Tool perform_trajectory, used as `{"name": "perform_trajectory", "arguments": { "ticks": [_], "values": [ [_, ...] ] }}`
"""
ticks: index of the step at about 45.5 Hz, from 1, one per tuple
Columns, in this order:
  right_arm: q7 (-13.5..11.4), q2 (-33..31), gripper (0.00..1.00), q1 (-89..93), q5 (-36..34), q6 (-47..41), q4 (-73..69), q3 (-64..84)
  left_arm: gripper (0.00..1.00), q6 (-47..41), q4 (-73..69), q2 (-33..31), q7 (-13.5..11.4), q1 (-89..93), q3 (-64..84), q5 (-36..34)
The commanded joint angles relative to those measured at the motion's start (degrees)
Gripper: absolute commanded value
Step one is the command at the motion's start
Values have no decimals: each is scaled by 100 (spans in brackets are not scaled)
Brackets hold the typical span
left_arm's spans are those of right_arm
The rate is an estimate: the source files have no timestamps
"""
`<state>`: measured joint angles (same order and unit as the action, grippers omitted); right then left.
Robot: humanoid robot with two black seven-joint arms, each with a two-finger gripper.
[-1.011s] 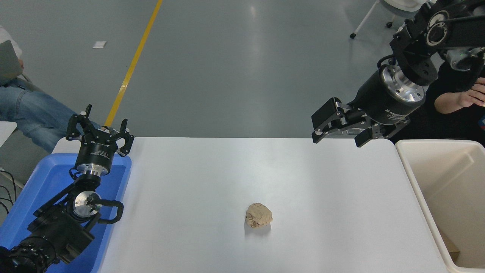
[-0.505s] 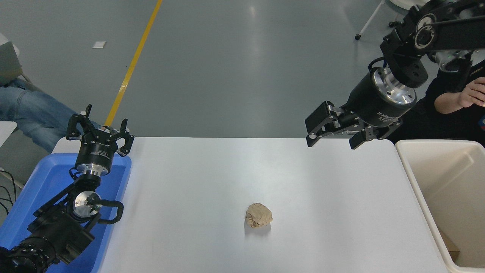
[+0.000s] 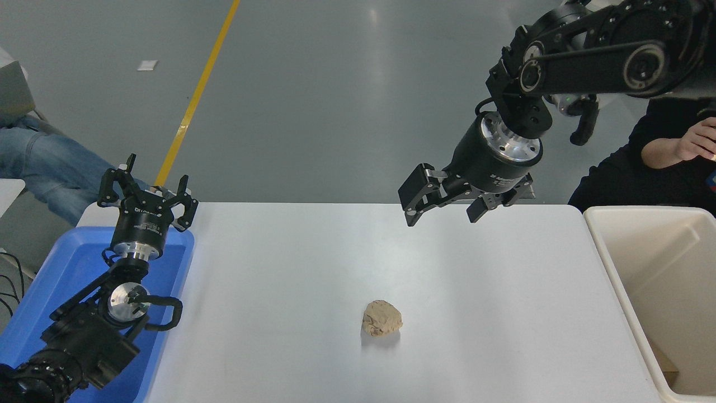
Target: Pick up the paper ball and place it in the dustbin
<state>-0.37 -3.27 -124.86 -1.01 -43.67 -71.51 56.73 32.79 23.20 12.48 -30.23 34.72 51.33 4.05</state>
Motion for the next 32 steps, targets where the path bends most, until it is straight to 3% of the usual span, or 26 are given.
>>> {"name": "perform_trajectory", "arguments": {
  "ticks": [1, 11, 21, 32],
  "values": [
    [2, 327, 100, 585, -75, 7, 674, -145, 99, -1, 0, 0, 0, 0, 0, 0],
    [2, 327, 100, 876, -66, 69, 1095, -927, 99, -1, 0, 0, 0, 0, 0, 0],
    [11, 327, 100, 1183, -49, 51, 1289, -822, 99, -1, 0, 0, 0, 0, 0, 0],
    [11, 327, 100, 2553, -22, 244, 1965, -901, 99, -1, 0, 0, 0, 0, 0, 0]
  ]
}}
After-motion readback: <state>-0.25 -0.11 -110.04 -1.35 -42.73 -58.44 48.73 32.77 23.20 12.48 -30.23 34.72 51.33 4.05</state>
